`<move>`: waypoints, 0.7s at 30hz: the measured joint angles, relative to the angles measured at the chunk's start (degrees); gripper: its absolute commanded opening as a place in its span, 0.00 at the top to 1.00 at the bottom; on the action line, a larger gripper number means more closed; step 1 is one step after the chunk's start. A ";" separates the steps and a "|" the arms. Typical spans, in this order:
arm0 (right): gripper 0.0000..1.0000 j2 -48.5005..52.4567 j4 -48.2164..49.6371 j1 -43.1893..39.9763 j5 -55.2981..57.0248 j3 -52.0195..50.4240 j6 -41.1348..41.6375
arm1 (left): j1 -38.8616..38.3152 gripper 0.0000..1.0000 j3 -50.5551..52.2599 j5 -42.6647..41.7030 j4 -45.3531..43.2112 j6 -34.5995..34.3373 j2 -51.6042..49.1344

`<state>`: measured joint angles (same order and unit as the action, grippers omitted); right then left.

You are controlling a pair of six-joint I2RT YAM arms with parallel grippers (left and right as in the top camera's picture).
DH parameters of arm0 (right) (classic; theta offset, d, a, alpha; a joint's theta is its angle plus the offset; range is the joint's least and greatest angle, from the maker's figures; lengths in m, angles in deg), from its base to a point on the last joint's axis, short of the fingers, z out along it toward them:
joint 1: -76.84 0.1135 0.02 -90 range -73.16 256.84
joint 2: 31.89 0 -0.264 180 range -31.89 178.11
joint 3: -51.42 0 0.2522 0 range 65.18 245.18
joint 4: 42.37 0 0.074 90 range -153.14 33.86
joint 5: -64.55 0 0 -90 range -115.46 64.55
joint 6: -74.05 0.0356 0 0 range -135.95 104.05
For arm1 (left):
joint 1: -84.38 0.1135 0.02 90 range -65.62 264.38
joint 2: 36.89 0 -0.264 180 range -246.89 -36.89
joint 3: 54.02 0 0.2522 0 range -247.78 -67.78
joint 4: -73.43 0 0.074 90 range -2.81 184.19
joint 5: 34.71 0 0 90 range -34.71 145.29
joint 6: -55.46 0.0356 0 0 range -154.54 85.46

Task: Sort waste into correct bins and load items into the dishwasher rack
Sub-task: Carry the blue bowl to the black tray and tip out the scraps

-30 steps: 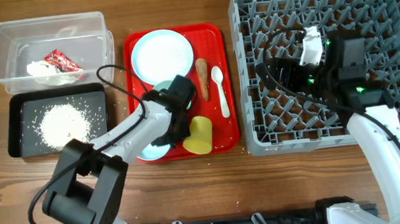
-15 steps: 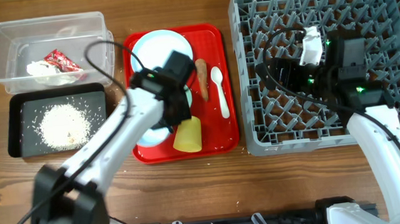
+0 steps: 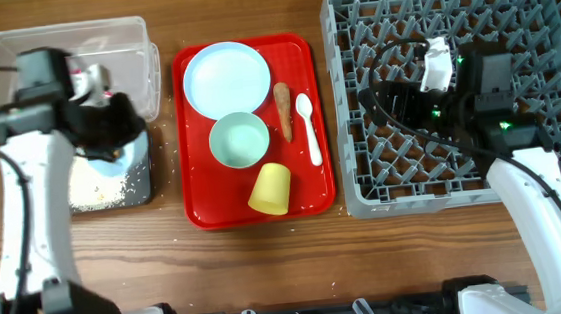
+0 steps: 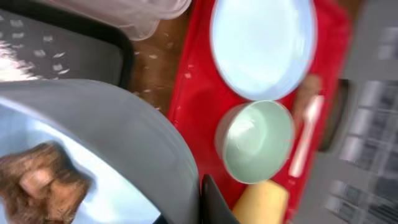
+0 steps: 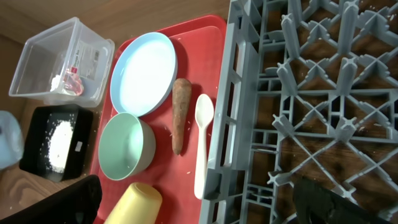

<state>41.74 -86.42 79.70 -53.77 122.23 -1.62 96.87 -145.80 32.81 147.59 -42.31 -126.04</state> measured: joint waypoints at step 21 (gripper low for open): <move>0.00 0.04 0.00 -0.02 0.02 0.00 0.02 | 26.36 0.96 -0.02 -65.00 1.36 10.23 -28.26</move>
<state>41.78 -86.42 79.67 -53.75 122.23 -1.60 123.23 -145.82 -32.19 148.94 -32.08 -154.30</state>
